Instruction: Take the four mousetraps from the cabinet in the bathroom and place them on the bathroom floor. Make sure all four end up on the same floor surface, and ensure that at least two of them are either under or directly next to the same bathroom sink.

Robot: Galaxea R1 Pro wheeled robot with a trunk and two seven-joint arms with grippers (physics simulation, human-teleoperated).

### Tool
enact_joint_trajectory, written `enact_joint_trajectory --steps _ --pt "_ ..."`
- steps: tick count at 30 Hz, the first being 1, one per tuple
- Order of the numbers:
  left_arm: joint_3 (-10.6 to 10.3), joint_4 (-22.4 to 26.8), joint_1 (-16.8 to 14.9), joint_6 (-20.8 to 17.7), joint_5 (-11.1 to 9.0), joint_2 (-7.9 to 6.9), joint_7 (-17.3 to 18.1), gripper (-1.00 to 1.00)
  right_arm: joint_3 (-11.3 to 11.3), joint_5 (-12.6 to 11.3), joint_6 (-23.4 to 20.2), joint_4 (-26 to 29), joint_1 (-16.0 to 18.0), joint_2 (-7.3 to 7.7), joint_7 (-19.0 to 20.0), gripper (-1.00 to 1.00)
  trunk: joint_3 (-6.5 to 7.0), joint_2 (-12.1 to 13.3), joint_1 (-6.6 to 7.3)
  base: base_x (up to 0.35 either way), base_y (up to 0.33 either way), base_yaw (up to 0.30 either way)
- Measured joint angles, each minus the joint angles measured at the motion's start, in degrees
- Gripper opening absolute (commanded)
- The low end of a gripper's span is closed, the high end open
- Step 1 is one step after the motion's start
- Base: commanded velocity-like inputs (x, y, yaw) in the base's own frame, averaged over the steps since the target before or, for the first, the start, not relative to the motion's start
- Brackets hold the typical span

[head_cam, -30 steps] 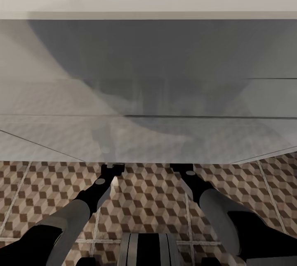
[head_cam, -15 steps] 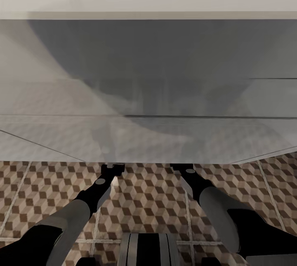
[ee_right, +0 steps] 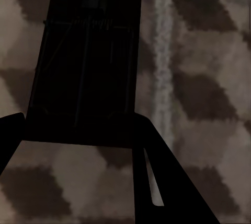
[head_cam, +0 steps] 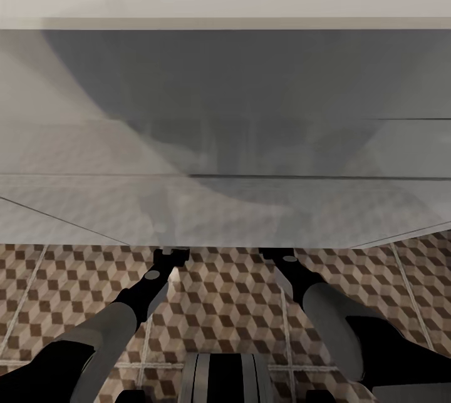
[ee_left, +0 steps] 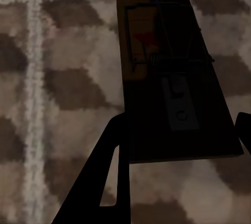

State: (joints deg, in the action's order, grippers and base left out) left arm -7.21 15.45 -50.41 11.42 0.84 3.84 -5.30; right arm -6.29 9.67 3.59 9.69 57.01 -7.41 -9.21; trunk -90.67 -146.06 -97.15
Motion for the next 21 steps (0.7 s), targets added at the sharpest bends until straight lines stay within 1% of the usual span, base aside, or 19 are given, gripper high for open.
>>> enact_joint_trajectory --steps 5,21 --pt "0.0 0.0 0.0 0.0 0.0 -0.03 0.0 -1.0 -1.0 0.0 -0.1 0.0 0.0 -0.02 0.0 -1.0 0.0 0.0 0.0 0.0 0.0 0.0" --pt "0.0 0.0 0.0 0.0 0.0 -0.04 0.0 -1.0 -1.4 0.1 -0.1 -1.8 0.0 -0.02 0.0 -1.0 0.0 0.0 0.0 0.0 0.0 0.0"
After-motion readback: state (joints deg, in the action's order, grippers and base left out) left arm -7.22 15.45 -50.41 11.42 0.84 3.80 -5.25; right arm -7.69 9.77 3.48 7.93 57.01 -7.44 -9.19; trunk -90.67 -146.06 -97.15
